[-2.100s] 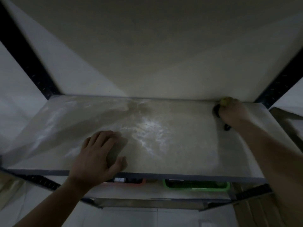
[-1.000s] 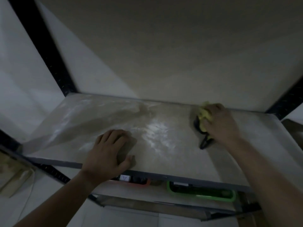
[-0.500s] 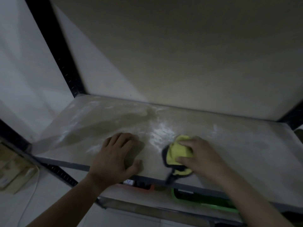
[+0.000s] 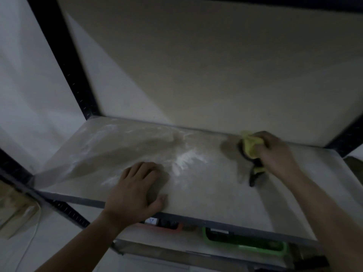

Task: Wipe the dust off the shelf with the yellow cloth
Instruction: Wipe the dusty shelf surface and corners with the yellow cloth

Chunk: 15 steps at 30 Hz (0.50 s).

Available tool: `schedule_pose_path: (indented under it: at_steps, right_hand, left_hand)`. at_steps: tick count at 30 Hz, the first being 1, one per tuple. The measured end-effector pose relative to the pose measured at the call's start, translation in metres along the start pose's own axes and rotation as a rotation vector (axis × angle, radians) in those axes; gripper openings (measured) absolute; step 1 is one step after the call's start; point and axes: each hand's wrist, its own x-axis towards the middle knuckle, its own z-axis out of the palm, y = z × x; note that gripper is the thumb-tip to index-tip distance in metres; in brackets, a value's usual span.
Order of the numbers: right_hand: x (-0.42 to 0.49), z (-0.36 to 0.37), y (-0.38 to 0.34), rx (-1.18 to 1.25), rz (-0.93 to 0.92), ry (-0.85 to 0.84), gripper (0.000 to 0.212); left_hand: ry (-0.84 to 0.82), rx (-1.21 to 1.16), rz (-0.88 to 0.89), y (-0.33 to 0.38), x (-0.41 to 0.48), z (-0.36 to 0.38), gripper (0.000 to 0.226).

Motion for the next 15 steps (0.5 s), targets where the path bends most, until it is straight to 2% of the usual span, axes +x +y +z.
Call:
schedule_pose_path:
  at_steps: [3,5,7,11,15]
  right_hand:
    - [0.008,0.001,0.042,-0.149,0.134,-0.010,0.033]
    - [0.002,0.019,0.052,-0.288,0.107,0.011,0.038]
    - [-0.007,0.035,0.047,-0.327,0.053,0.055,0.043]
    - [-0.025,0.076,-0.003,-0.200,0.041,0.043,0.046]
    - [-0.038,0.112,-0.067,-0.008,-0.211,-0.217,0.048]
  left_hand:
    - [0.002,-0.005,-0.005,0.000,0.001,-0.001,0.058]
    - [0.013,-0.006,0.001,0.000,0.002,-0.001,0.057]
    - [0.027,-0.007,0.008,-0.001,0.002,0.000,0.055]
    - [0.026,-0.007,0.014,-0.003,0.002,0.003,0.058]
    - [0.031,-0.009,0.037,-0.005,0.000,0.004,0.060]
